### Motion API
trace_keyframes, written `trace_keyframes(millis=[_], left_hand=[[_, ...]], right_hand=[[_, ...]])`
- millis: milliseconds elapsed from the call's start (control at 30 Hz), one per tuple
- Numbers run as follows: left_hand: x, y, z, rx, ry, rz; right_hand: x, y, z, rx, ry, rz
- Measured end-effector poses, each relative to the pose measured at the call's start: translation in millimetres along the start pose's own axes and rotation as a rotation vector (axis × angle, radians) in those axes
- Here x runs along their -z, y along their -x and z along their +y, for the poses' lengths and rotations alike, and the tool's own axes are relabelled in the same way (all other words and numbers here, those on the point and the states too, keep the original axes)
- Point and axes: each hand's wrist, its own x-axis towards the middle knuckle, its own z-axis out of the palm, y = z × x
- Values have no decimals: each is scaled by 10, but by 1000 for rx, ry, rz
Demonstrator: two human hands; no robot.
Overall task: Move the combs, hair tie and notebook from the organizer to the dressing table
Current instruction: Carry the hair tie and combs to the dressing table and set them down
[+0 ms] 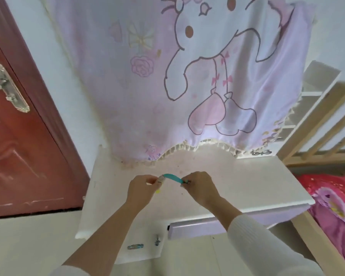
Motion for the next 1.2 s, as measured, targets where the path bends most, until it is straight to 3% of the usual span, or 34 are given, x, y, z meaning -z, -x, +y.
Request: trace_keyframes(millis=[200, 400, 500, 700, 800, 967, 1200], left_hand=[[-223, -661, -326, -10, -237, 172], [-452, -709, -780, 76, -358, 38], [-576, -630, -937, 53, -458, -85], [-719, -555, -984, -96, -629, -162], [-740, -521, -968, -103, -729, -254], [-726, -511, -922, -94, -791, -292], [-602, -428, -722, -140, -778, -315]], right_hand=[[-358, -768, 208, 369, 183, -145], [-737, -746, 593, 540, 298, -190], [-896, -615, 794, 497, 317, -253], [-999, -421, 960, 394, 390, -283], [-979, -327, 932, 271, 359, -273], [-970, -222, 900, 138, 305, -398], [-774, -13, 663, -94, 257, -313]])
